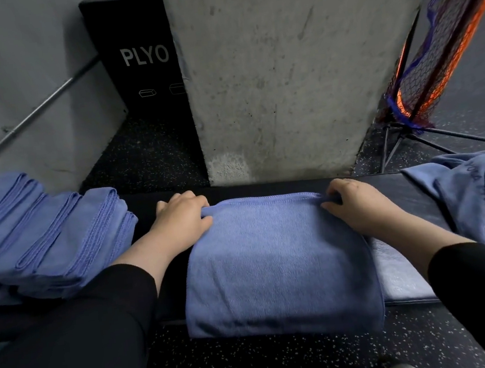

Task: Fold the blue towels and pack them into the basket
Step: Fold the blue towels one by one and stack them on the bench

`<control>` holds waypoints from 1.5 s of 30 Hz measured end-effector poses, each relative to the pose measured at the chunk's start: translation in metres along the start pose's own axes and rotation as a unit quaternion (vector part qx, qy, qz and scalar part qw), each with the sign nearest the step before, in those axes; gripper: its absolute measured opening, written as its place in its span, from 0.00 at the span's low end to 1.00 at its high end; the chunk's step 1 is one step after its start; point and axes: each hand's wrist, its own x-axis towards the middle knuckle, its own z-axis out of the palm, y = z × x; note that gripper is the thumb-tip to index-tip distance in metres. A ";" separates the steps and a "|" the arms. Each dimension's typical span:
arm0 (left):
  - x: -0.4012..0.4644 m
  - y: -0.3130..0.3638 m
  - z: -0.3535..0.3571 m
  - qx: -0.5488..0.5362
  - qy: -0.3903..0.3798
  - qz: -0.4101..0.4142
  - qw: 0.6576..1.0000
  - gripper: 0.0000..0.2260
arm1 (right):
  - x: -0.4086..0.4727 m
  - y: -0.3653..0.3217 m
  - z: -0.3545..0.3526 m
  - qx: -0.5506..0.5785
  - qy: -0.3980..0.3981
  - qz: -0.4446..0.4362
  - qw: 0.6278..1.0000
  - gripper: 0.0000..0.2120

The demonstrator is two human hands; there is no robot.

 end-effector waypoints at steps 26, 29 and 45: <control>-0.112 0.031 -0.132 -0.523 0.188 0.036 0.831 0.17 | -0.104 -0.018 -0.136 0.487 0.117 -0.015 0.865 0.07; -0.121 0.035 -0.138 -0.560 0.180 0.040 0.807 0.12 | -0.115 -0.026 -0.148 0.519 0.156 -0.030 0.840 0.08; -0.107 0.035 -0.139 -0.738 0.095 -0.003 0.668 0.09 | -0.115 -0.046 -0.155 0.639 0.070 -0.007 0.766 0.09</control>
